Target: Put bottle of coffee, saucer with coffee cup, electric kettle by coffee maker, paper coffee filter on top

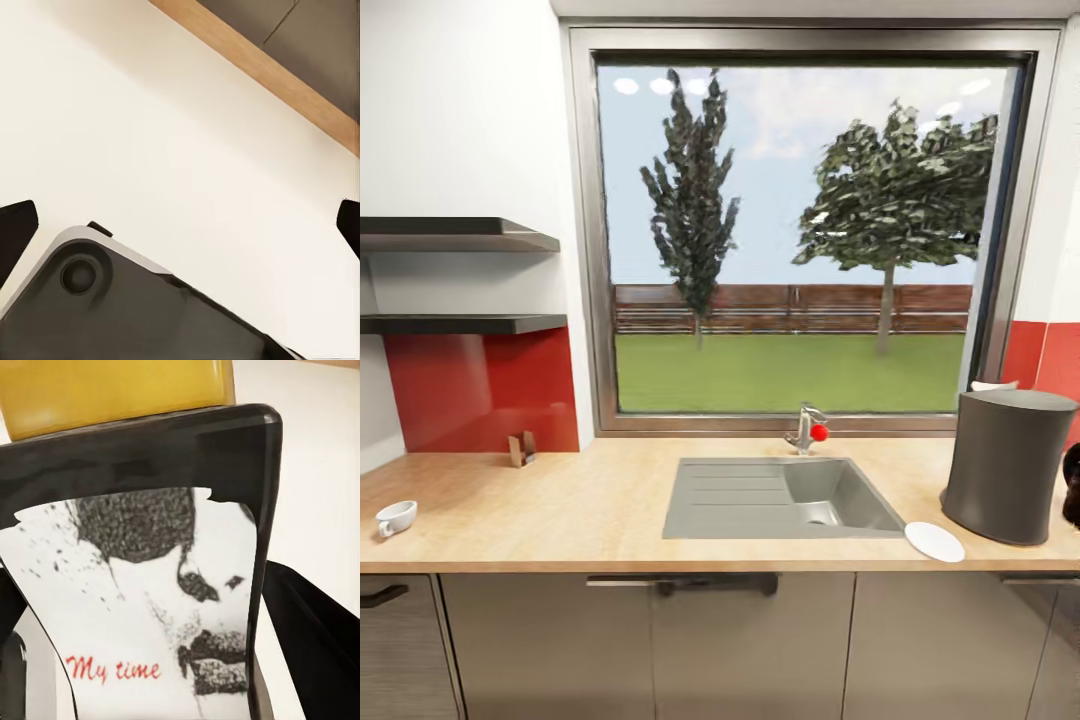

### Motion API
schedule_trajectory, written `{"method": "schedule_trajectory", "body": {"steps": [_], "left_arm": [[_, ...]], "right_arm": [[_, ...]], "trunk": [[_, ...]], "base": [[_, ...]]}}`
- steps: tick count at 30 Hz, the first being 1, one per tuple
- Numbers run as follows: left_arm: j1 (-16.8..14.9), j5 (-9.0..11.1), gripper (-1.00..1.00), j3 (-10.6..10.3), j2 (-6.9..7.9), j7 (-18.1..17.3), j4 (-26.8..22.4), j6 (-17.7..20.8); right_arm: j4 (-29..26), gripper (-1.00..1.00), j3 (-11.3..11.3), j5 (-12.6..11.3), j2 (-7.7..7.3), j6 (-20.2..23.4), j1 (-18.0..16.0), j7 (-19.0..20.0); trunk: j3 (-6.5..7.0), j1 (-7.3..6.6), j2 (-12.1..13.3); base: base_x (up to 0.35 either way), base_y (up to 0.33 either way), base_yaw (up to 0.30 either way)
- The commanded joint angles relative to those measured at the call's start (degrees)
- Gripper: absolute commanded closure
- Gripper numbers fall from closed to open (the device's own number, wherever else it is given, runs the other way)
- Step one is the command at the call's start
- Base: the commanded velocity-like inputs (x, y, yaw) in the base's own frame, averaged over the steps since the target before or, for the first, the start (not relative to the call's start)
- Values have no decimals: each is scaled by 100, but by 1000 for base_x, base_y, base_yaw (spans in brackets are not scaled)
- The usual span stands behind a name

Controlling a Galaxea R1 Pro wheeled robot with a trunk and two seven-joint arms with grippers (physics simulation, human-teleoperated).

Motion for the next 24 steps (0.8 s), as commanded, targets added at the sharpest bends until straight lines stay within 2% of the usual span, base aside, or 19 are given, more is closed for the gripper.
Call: {"method": "schedule_trajectory", "body": {"steps": [1, 2, 3, 5, 11, 16, 24], "left_arm": [[5, 37, -100, 41, -3, -60, -8, 2], [5, 37, -100, 37, -3, -60, -8, 3], [5, 30, -100, 32, -3, -60, -8, 3], [5, 29, -100, 29, -3, -61, -8, 3], [5, 27, -100, -52, -3, -68, -8, 4], [5, 34, -100, -90, -1, -62, -8, 4], [5, 36, -100, -93, -2, -60, -8, 4]], "right_arm": [[20, 100, -47, 54, -8, -31, -7, 21], [20, 100, -49, 50, -30, -33, -7, 25], [20, 100, -53, 30, -125, -36, -7, 102], [20, 100, -52, 29, -149, -40, -7, 152], [20, 100, -51, 35, -121, -47, -7, 242], [20, 100, -51, 32, -123, -59, -7, 737], [20, 100, -51, 14, -51, -78, -7, 809]], "trunk": [[-1, 2, -3], [-1, 2, -3], [-1, 2, -3], [-1, 2, -3], [-1, 2, -3], [-1, 2, -3], [-1, 2, -3]], "base": [[0, -303, 0], [0, -303, 0], [0, -304, 0], [0, -304, 0], [0, -304, 0], [0, -305, 0], [0, -305, 0]]}}
